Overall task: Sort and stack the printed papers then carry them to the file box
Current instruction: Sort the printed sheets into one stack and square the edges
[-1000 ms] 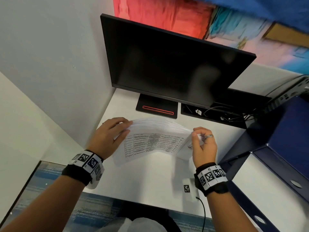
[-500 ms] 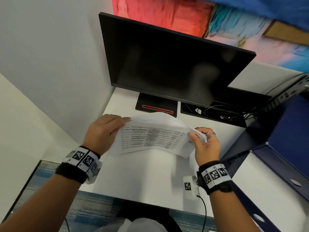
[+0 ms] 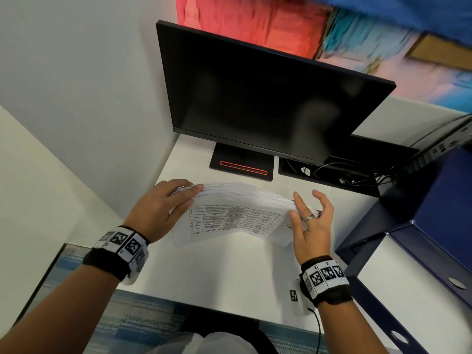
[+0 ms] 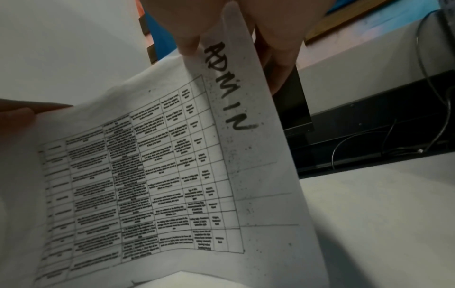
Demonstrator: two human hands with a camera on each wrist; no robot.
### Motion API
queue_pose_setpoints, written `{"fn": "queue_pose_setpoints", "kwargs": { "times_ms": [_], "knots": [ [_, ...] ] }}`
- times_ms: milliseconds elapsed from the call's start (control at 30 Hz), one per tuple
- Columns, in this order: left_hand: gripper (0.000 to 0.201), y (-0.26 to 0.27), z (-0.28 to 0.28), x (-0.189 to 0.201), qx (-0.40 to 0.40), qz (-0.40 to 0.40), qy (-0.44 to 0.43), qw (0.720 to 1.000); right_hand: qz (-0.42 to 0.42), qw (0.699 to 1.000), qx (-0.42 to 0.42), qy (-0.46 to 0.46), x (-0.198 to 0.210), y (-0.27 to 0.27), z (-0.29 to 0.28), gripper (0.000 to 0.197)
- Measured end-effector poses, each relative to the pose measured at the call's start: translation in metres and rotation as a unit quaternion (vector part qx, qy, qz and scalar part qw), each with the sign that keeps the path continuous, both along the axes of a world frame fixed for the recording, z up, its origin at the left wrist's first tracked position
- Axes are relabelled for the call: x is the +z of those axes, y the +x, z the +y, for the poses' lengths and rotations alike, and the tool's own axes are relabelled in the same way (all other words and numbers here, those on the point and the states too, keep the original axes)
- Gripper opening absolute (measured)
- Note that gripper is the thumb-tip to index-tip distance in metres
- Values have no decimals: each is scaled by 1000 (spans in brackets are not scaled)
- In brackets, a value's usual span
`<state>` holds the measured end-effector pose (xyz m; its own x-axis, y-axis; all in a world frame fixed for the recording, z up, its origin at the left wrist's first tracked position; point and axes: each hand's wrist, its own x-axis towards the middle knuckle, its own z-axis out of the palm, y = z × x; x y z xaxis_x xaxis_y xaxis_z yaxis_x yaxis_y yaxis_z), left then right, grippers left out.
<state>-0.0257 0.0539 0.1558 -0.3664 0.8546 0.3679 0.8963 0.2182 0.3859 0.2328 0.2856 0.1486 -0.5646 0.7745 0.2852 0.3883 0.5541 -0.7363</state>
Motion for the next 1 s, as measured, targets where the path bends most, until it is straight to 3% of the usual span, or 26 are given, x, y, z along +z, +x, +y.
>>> {"fn": "queue_pose_setpoints", "kwargs": {
  "times_ms": [133,200,333,400,467,533,600,667,733,800,867,1000],
  "knots": [
    [44,-7,-7,-1,-12,19,-37,999,-63,997,4,36,7,-2,2,57],
    [46,-9,-6,2,-16,10,-48,999,-84,996,7,11,12,-5,4,56],
    [42,-12,3,14,39,-65,-47,996,-110,994,-17,-6,28,-12,9,20],
    [36,-12,4,20,44,-64,-40,996,-105,994,-17,-1,37,-11,11,13],
    [36,-12,3,26,44,-74,-69,994,-110,994,-11,2,43,-9,13,21],
    [44,-11,6,31,71,-91,-151,982,-158,987,3,-12,46,-9,16,41],
    [34,-10,12,34,98,-77,-214,969,-239,971,19,18,50,-15,16,41],
    [19,-6,18,40,106,-41,-220,969,-297,953,21,56,57,-18,16,19],
    [17,-4,17,46,116,-16,-201,972,-300,952,18,65,65,-18,16,12],
    [22,-4,16,50,117,-3,-196,974,-295,953,20,73,68,-16,16,17],
    [30,-2,21,50,107,19,-239,965,-326,941,35,82,66,-20,12,25],
    [21,5,36,52,113,67,-281,951,-366,924,42,105,71,-30,6,15]
  ]
}}
